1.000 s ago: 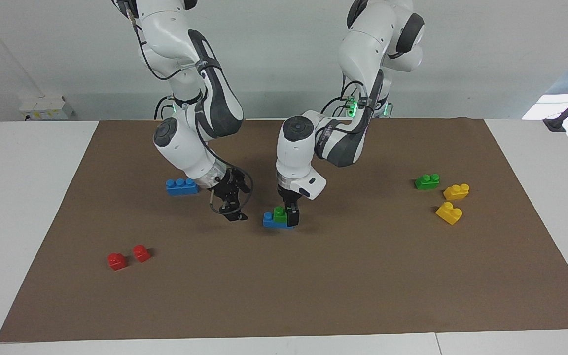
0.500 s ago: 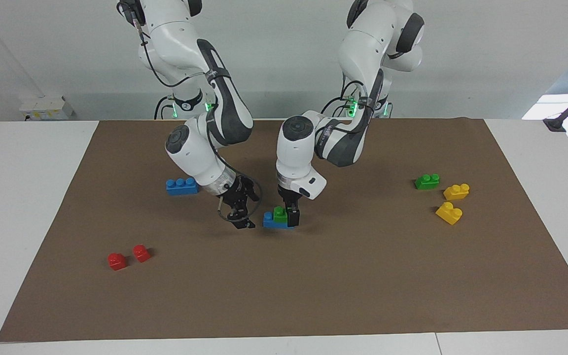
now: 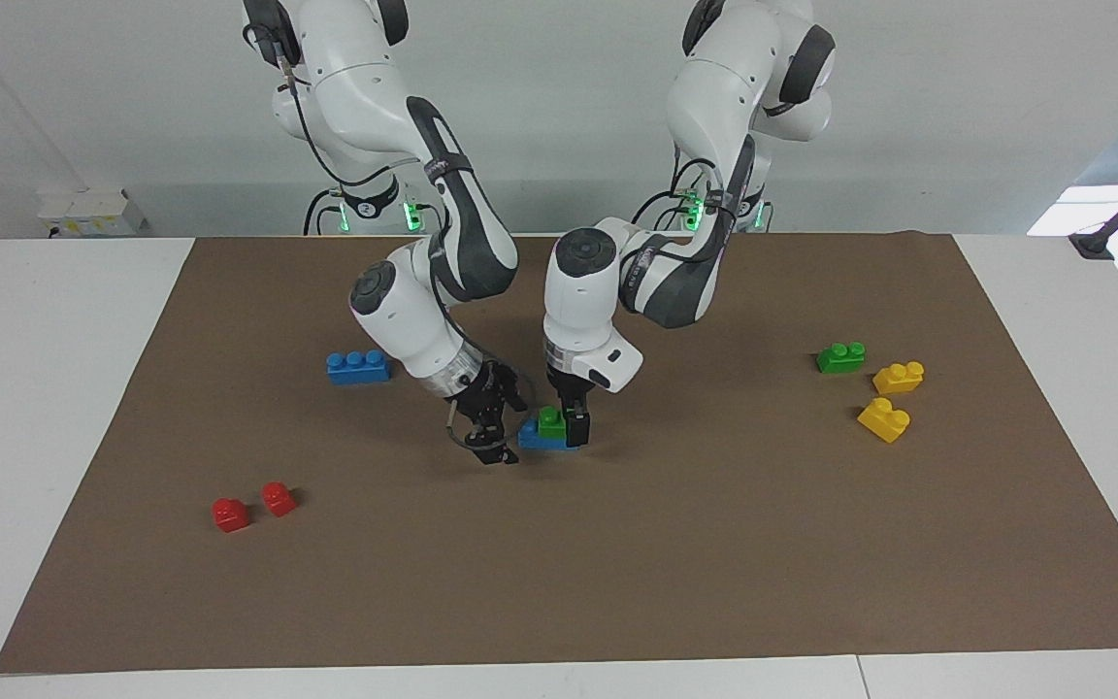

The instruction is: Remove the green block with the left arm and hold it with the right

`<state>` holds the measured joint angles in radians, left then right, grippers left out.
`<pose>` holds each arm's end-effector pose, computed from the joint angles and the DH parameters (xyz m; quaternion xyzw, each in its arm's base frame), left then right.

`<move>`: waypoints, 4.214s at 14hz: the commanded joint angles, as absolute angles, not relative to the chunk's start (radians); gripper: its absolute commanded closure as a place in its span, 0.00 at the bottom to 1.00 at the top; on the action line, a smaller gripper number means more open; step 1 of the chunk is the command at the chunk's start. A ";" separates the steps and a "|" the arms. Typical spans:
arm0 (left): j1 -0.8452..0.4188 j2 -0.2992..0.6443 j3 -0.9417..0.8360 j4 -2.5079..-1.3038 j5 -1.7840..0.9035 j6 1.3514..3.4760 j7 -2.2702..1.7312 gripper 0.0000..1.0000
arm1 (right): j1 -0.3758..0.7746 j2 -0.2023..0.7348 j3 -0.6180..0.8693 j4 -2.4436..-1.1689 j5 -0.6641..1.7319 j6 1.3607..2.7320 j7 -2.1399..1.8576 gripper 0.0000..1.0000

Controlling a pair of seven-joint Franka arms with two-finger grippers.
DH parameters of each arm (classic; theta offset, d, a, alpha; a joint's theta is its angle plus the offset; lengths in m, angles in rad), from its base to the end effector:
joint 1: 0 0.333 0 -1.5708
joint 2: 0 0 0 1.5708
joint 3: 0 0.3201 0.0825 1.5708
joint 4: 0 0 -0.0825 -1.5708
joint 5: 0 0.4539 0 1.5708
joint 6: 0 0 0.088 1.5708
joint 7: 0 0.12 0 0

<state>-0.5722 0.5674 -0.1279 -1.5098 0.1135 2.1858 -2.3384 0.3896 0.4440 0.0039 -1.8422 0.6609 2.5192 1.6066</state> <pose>0.6080 -0.4876 0.3037 0.6949 0.7167 0.0174 0.0561 0.6671 0.2758 0.2545 -0.6348 0.7327 0.1252 0.2109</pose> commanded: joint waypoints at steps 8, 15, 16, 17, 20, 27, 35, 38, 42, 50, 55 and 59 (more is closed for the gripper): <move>-0.588 0.541 -0.103 -1.548 0.135 2.207 -2.365 0.00 | 0.425 0.491 0.006 -1.827 0.686 2.598 1.611 0.19; -0.588 0.541 -0.103 -1.548 0.135 2.217 -2.378 0.00 | 0.436 0.492 0.005 -1.824 0.699 2.599 1.603 1.00; -0.588 0.541 -0.103 -1.548 0.135 2.218 -2.379 0.00 | 0.433 0.492 0.005 -1.824 0.698 2.599 1.603 1.00; -0.588 0.541 -0.103 -1.548 0.135 2.218 -2.379 0.00 | 0.431 0.492 0.005 -1.825 0.698 2.599 1.603 1.00; -0.588 0.541 -0.103 -1.548 0.135 2.230 -2.388 0.02 | 0.431 0.495 0.005 -1.829 0.698 2.600 1.589 1.00; -0.591 0.543 -0.089 -1.548 0.158 2.261 -2.433 0.35 | 0.433 0.497 0.005 -1.829 0.698 2.602 1.582 1.00; -0.597 0.543 -0.091 -1.556 0.225 2.289 -2.468 1.00 | 0.433 0.497 0.005 -1.829 0.698 2.603 1.577 1.00; -0.586 0.523 -0.091 -1.542 0.224 2.260 -2.462 1.00 | 0.433 0.497 0.005 -1.829 0.698 2.602 1.577 1.00; -0.514 0.367 -0.101 -1.560 0.183 2.145 -2.412 1.00 | 0.437 0.495 0.005 -1.825 0.698 2.602 1.577 1.00; -0.342 0.216 -0.095 -1.649 0.089 1.884 -1.949 1.00 | 0.284 0.450 -0.005 -1.749 0.623 2.335 1.346 1.00; -0.142 0.155 -0.097 -1.842 0.078 2.044 -1.607 1.00 | 0.097 0.445 -0.005 -1.704 0.583 2.122 1.045 1.00; -0.013 0.158 -0.095 -1.902 0.032 2.135 -1.314 1.00 | 0.023 0.445 -0.005 -1.715 0.580 2.065 0.996 1.00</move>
<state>-0.0543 0.1943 -0.0859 -1.8327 0.0536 2.0760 -1.4163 0.0432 0.4447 -0.0176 -1.7143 0.5973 2.0894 1.0154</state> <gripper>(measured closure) 0.643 0.652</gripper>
